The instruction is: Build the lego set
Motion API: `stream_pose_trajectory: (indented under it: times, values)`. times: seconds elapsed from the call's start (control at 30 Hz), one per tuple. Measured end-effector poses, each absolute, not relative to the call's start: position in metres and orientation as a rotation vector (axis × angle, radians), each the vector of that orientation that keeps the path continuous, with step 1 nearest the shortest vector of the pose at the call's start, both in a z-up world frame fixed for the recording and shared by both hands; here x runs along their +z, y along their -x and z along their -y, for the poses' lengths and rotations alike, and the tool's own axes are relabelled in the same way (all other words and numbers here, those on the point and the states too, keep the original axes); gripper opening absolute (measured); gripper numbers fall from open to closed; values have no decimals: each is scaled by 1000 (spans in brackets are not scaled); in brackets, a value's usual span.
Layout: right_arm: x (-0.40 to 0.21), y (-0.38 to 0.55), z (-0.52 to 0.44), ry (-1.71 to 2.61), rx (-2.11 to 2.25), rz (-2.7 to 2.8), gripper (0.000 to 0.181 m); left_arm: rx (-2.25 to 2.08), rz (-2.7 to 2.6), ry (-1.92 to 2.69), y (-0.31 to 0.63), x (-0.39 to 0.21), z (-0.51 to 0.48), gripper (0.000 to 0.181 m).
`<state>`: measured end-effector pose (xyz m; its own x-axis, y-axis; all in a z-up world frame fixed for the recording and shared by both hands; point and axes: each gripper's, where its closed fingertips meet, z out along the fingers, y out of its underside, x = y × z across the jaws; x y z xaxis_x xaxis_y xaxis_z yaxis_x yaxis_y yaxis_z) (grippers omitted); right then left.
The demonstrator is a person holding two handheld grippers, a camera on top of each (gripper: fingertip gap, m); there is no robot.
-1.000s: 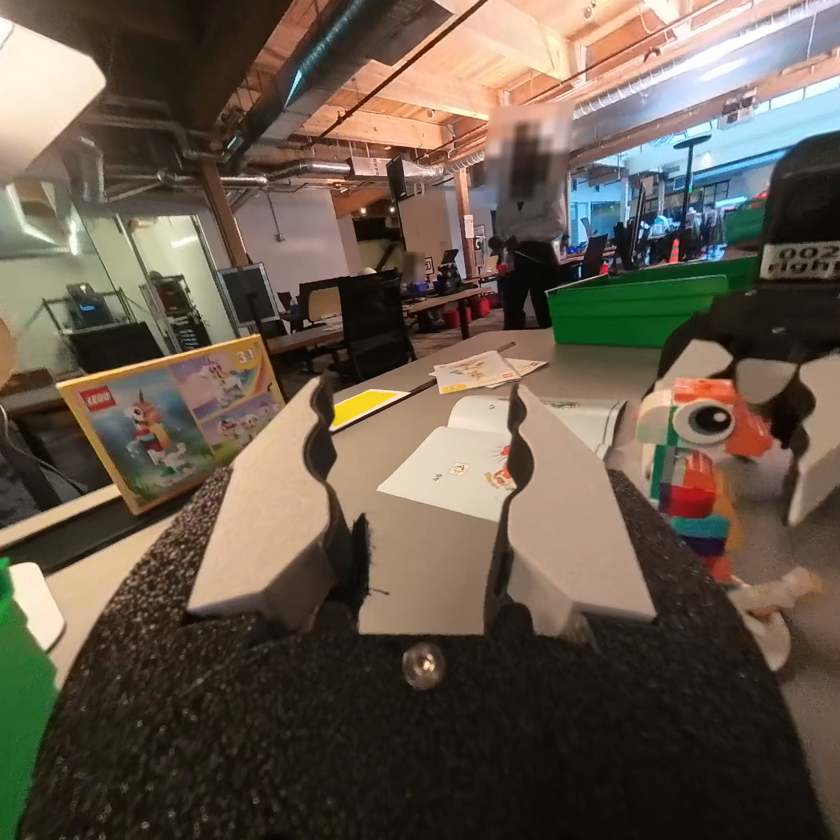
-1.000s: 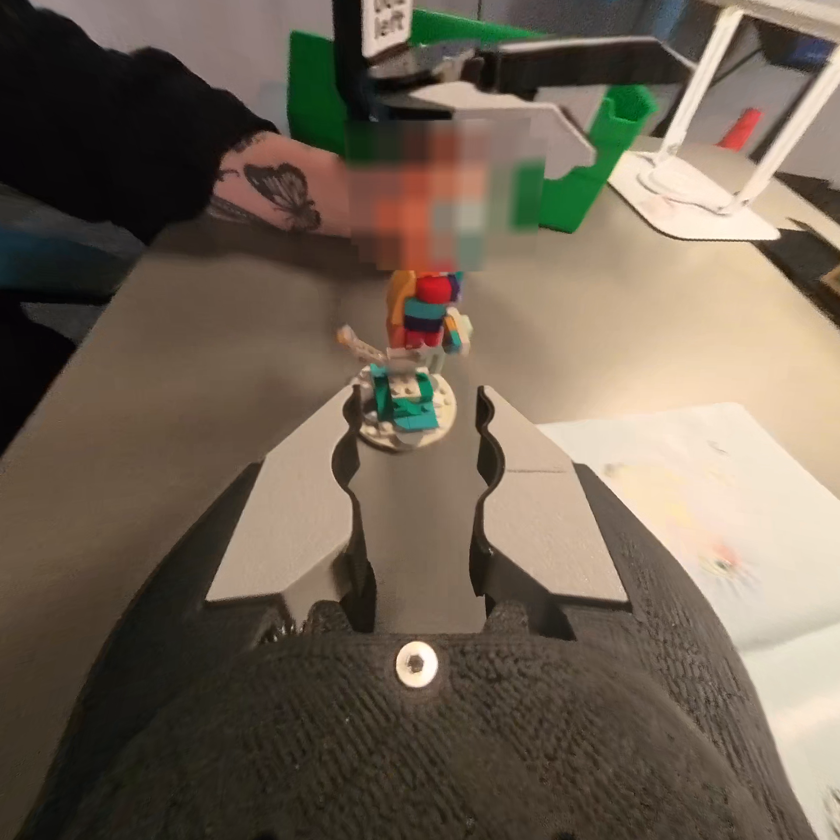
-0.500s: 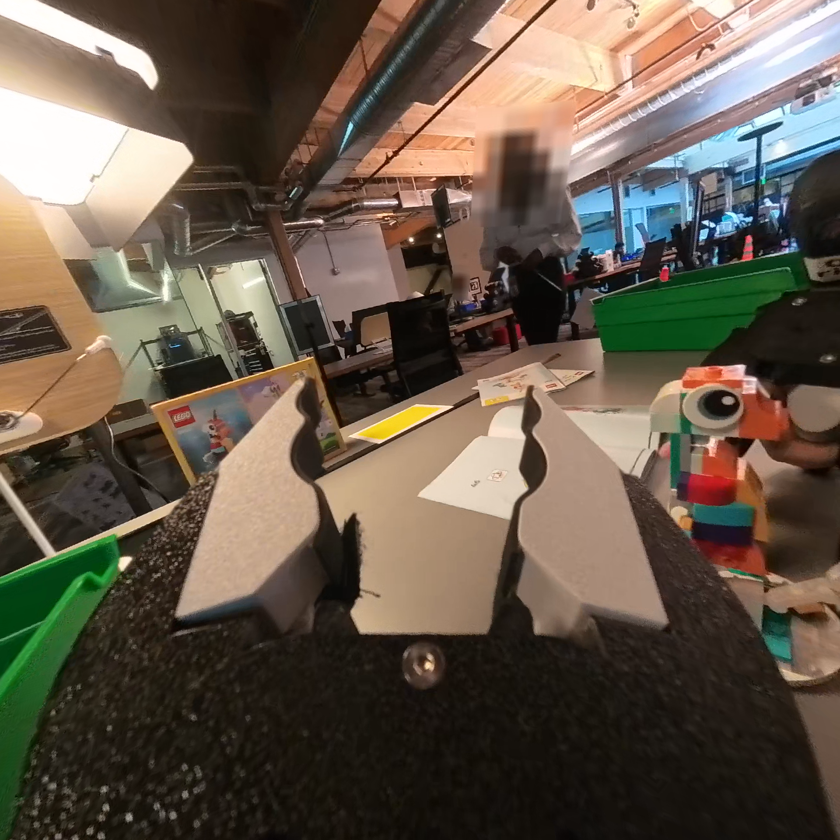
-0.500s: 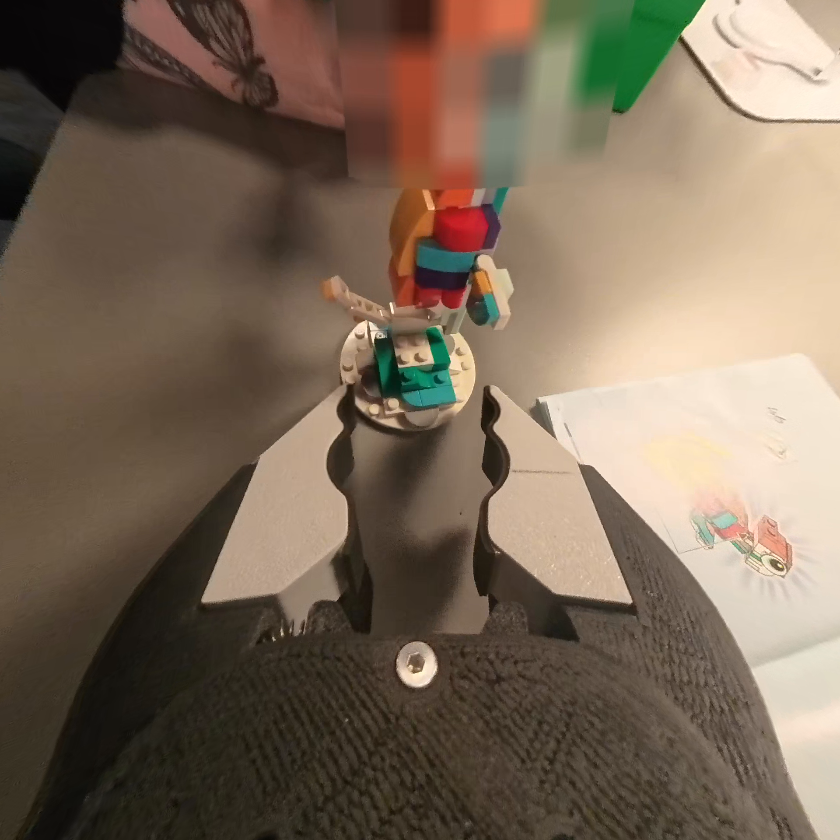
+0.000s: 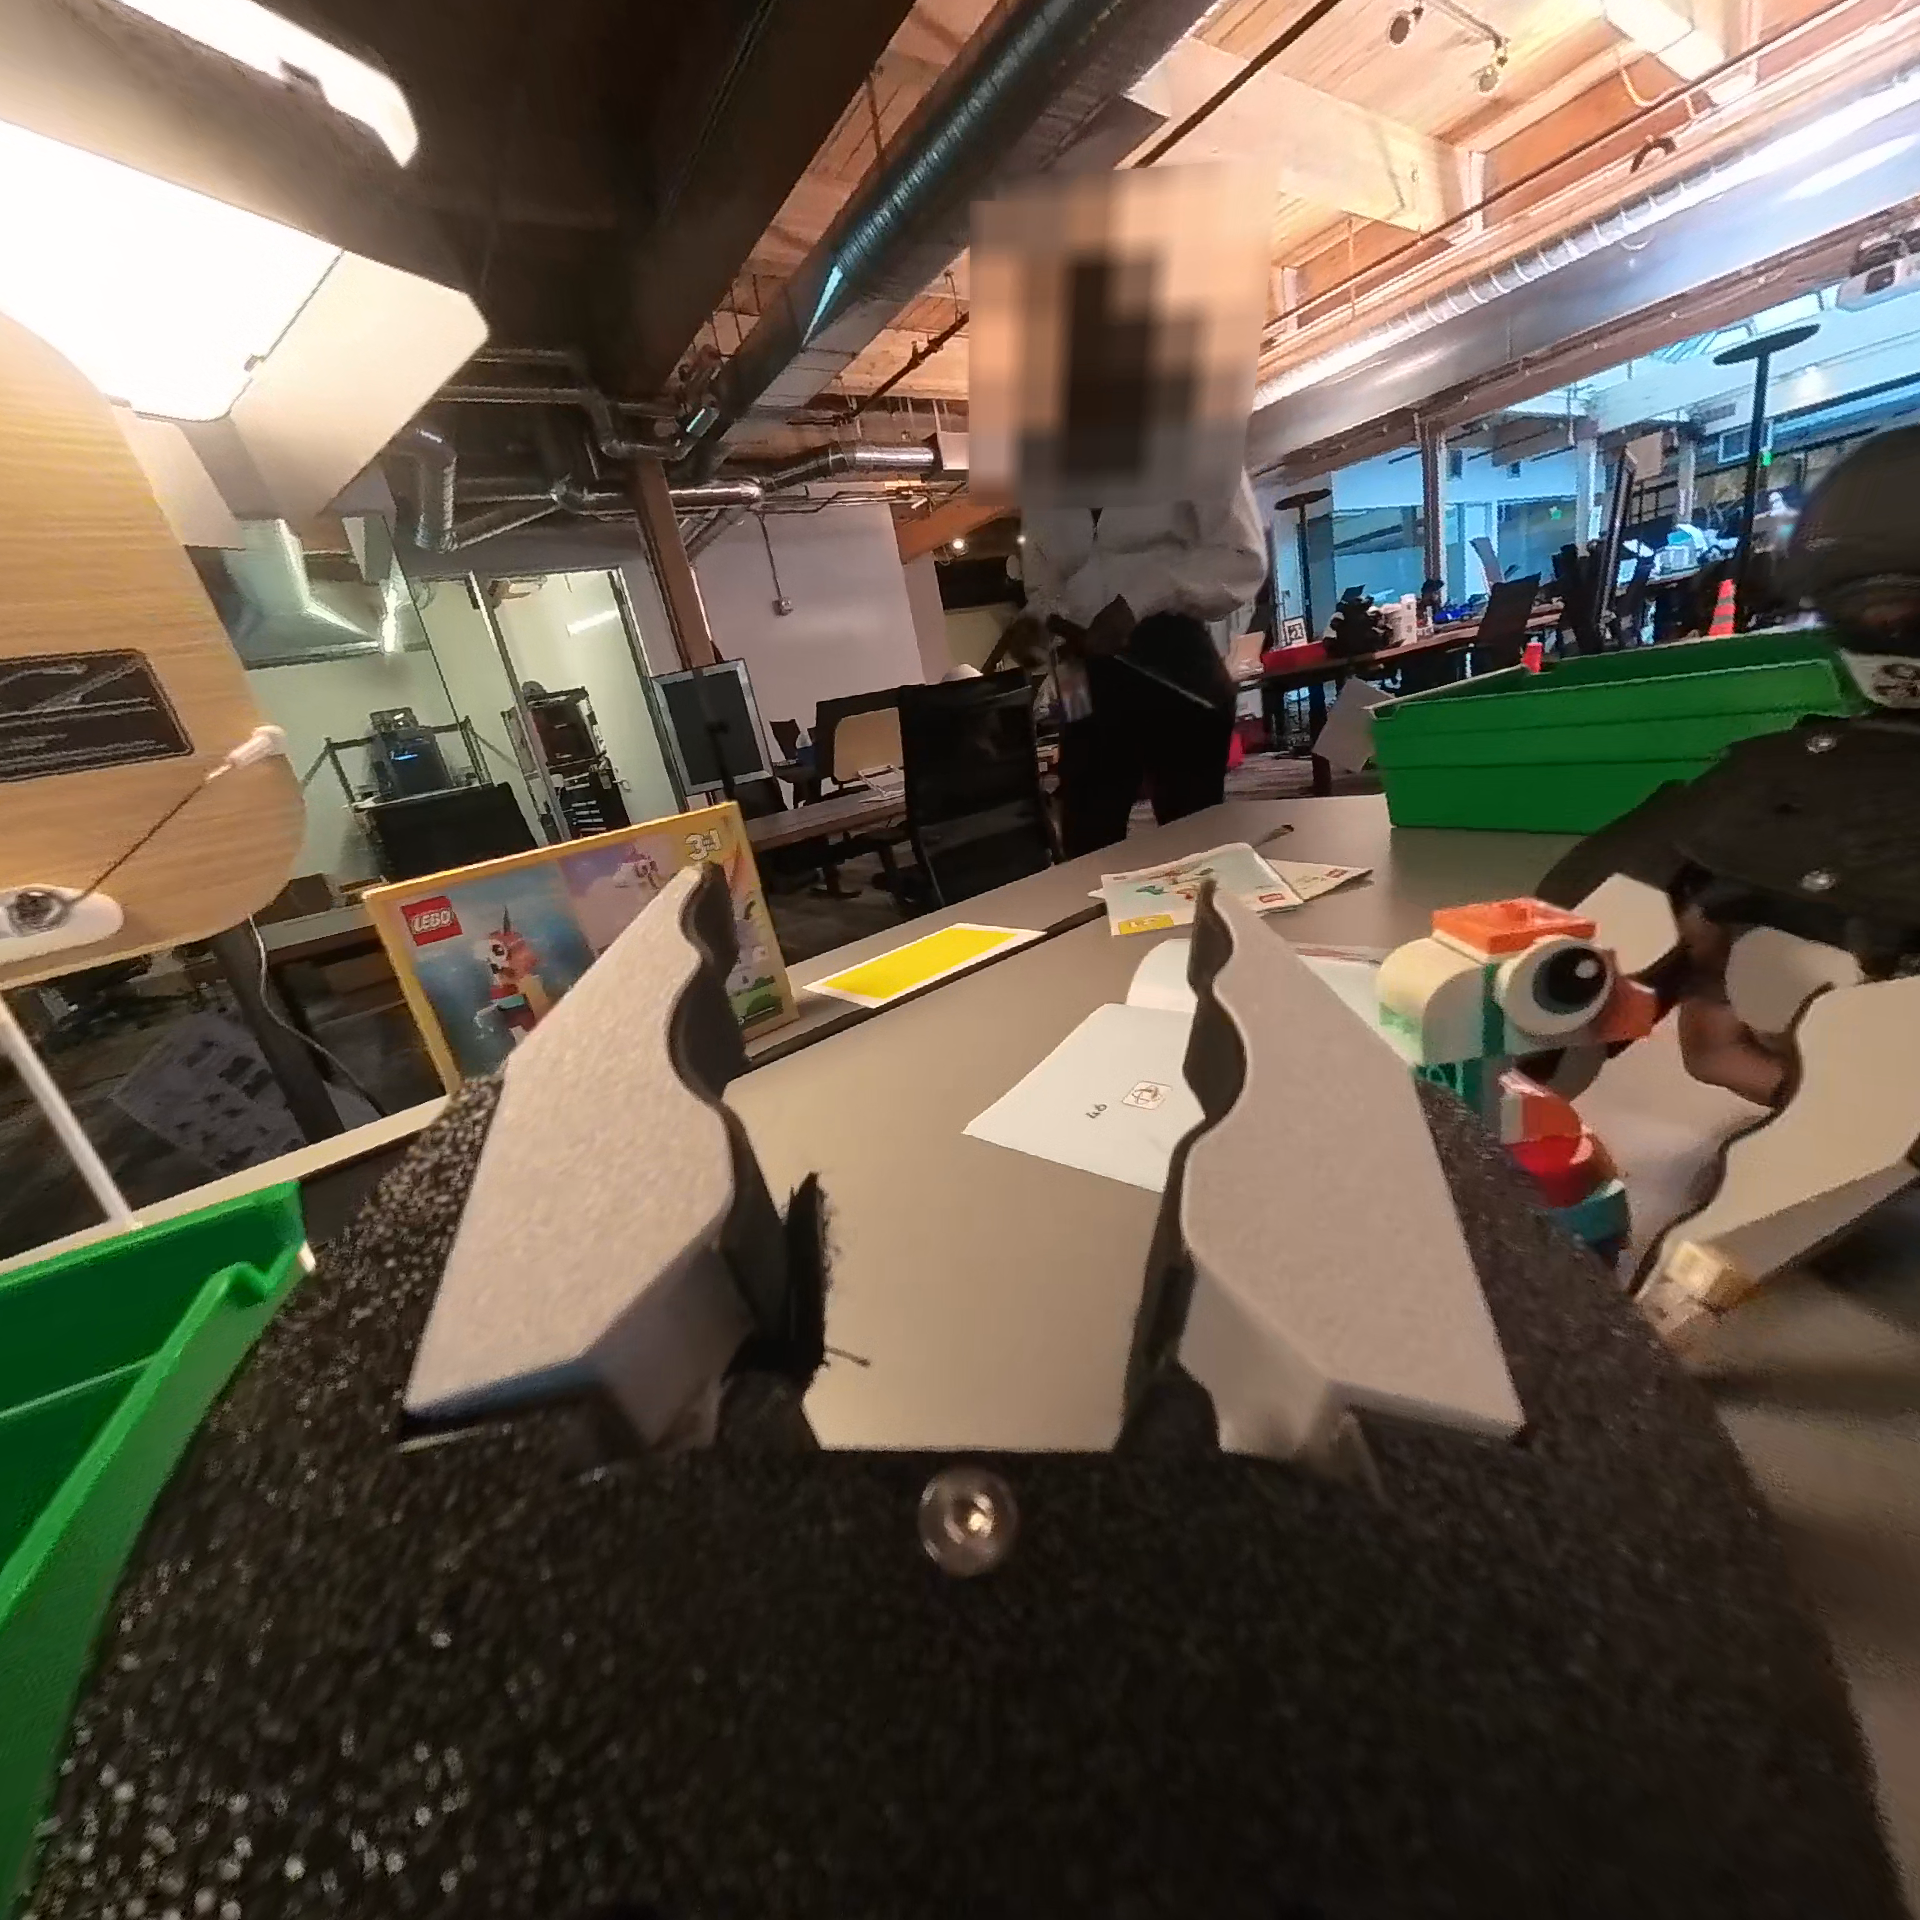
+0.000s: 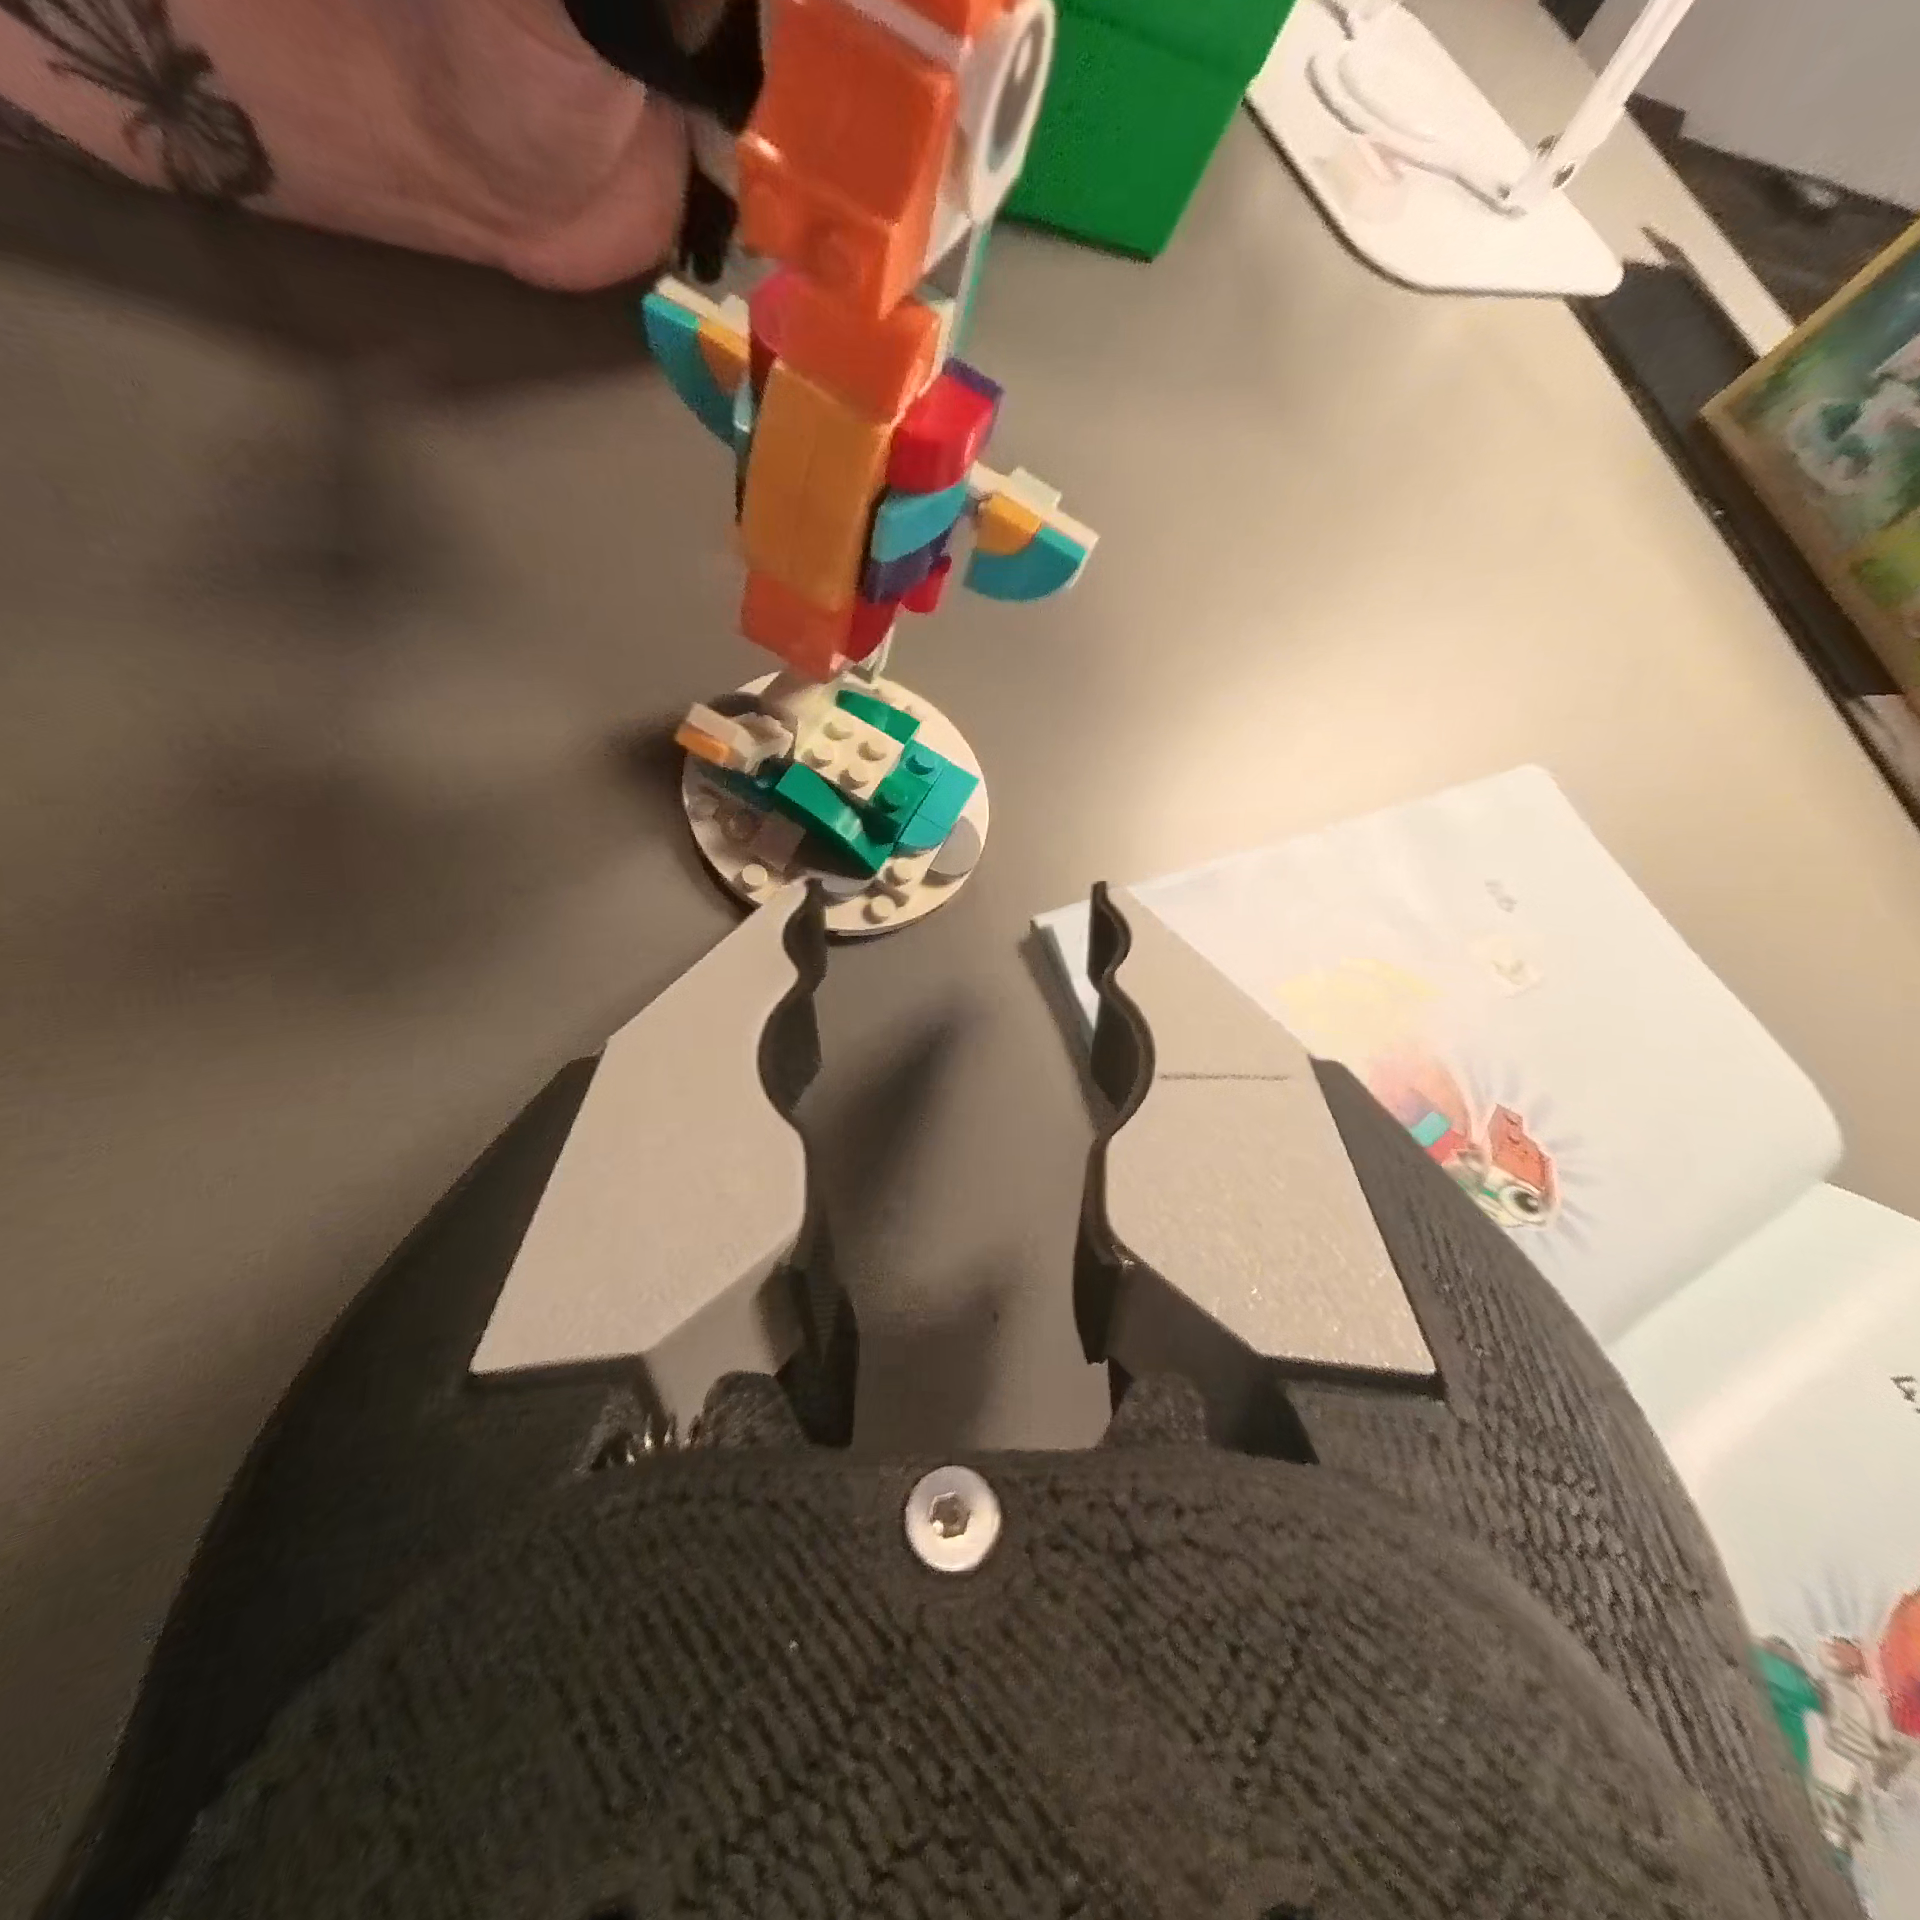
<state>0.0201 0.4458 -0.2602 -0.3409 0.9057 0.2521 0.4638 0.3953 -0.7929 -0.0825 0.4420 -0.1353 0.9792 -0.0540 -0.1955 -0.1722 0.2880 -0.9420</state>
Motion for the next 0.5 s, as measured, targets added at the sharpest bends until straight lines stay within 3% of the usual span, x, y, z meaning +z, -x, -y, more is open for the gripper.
stream_pose_trajectory:
  times: [0.4, 0.5]
  values:
    - [-156, -121, -612, 1111, 564, 1034, 25, 106, -143, 1274, 98, -133, -438, 85]
    - [-157, -151, -649, 1099, 368, 908, 5, 132, -131, 1294, 100, -137, -440, 82]
